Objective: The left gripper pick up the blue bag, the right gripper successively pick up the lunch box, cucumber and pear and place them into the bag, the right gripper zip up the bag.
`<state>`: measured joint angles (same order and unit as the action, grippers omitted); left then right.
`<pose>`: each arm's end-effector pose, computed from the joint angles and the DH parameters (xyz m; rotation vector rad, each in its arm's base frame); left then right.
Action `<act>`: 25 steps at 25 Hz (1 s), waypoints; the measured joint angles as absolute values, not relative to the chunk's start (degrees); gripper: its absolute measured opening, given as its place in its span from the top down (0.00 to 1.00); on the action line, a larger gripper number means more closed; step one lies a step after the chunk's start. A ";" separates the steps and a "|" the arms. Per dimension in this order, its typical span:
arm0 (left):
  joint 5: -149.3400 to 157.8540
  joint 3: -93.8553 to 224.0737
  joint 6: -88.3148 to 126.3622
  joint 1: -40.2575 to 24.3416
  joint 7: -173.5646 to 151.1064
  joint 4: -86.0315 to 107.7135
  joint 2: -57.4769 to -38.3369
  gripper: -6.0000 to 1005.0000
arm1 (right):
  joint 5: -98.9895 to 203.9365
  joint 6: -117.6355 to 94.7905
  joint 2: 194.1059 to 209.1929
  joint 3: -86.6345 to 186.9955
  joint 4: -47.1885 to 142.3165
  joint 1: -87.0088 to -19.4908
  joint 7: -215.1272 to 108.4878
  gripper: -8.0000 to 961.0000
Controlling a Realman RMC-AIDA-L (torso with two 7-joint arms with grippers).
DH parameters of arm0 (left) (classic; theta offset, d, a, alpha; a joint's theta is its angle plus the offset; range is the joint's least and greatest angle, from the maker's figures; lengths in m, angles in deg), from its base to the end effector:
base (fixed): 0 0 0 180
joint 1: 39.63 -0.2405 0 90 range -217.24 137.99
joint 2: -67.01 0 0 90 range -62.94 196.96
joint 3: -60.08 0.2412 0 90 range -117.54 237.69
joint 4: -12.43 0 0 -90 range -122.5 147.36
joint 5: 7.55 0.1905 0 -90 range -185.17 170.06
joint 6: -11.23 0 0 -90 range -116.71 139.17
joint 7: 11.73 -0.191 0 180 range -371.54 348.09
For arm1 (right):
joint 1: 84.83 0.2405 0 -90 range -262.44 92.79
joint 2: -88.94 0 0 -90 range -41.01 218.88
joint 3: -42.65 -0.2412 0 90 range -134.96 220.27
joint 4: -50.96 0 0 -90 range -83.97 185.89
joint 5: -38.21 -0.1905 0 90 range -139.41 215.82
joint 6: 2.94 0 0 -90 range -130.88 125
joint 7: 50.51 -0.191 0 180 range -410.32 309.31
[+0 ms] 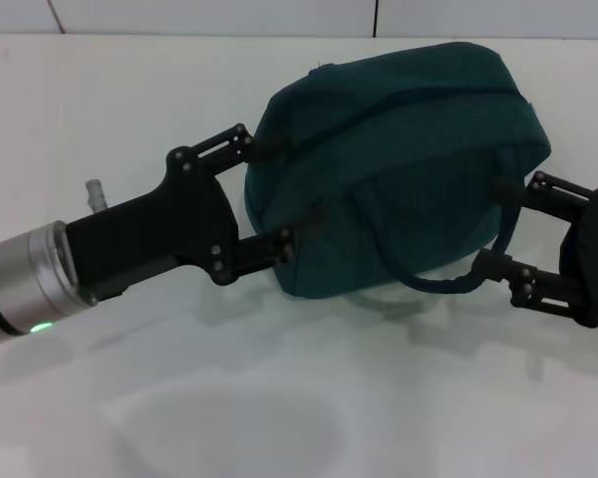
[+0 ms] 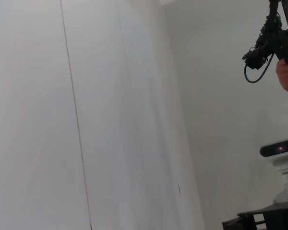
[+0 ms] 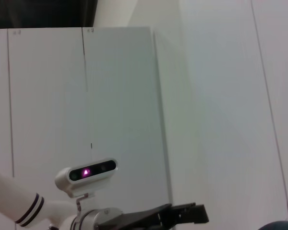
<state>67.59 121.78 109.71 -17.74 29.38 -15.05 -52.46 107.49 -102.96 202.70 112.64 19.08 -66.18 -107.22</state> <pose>-0.1743 0.2752 -0.0293 -2.4618 0.0572 -1.2156 0.1884 0.2655 -0.0039 -2.5914 0.1780 1.2559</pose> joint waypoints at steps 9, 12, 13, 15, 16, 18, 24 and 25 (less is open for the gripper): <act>67.99 121.96 109.12 -17.21 30.43 -14.76 -52.26 0.26 | 107.62 -102.55 202.82 110.99 19.04 -67.02 -107.19 0.23; 68.00 121.95 109.13 -17.21 30.19 -14.74 -52.26 0.26 | 107.65 -102.44 202.85 110.87 19.04 -67.14 -107.19 0.23; 68.00 121.95 109.13 -17.20 30.13 -14.68 -52.28 0.26 | 107.65 -102.40 202.85 110.86 19.04 -67.15 -107.19 0.23; 68.01 121.92 109.10 -17.16 30.06 -14.49 -52.31 0.26 | 107.65 -102.35 202.88 110.83 19.05 -67.20 -107.19 0.23; 68.00 121.89 109.09 -17.16 30.05 -14.42 -52.31 0.26 | 107.65 -102.34 202.90 110.71 19.04 -67.23 -107.19 0.23; 67.77 121.79 109.02 -17.15 30.04 -14.31 -52.35 0.26 | 107.64 -102.27 203.00 110.42 19.05 -67.36 -107.19 0.24; 67.62 121.76 108.96 -17.19 30.02 -14.35 -52.43 0.26 | 107.61 -102.17 203.13 110.28 19.06 -67.51 -107.14 0.24; 67.62 121.77 108.96 -17.20 30.02 -14.36 -52.45 0.26 | 107.60 -102.16 203.16 110.29 19.06 -67.52 -107.14 0.24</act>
